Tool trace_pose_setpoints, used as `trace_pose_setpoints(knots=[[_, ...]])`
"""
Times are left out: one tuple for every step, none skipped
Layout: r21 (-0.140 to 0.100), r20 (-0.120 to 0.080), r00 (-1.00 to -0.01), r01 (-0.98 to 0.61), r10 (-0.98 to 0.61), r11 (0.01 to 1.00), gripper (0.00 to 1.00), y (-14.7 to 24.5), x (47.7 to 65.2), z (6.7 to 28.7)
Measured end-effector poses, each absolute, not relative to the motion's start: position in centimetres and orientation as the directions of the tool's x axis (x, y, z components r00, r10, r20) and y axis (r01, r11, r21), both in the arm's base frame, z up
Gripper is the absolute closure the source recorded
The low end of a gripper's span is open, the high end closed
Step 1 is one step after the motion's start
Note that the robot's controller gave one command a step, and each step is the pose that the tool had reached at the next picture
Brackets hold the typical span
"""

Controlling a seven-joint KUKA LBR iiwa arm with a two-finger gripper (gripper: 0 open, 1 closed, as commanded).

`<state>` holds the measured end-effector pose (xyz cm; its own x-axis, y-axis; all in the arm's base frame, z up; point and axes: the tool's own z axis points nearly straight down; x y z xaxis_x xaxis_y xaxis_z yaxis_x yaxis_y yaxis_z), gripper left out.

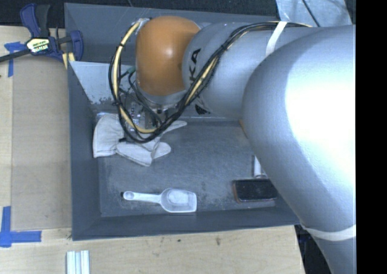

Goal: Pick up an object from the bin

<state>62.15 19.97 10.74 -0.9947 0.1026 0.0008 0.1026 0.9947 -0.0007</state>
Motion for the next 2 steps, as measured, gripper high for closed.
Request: trace_pose_setpoints(knots=[[0.0,0.0,-0.997,0.082,0.082,0.997,1.0,18.2,62.4,16.3],[-0.001,0.0,-0.996,0.087,0.087,0.996,1.0,19.2,61.6,22.4]])
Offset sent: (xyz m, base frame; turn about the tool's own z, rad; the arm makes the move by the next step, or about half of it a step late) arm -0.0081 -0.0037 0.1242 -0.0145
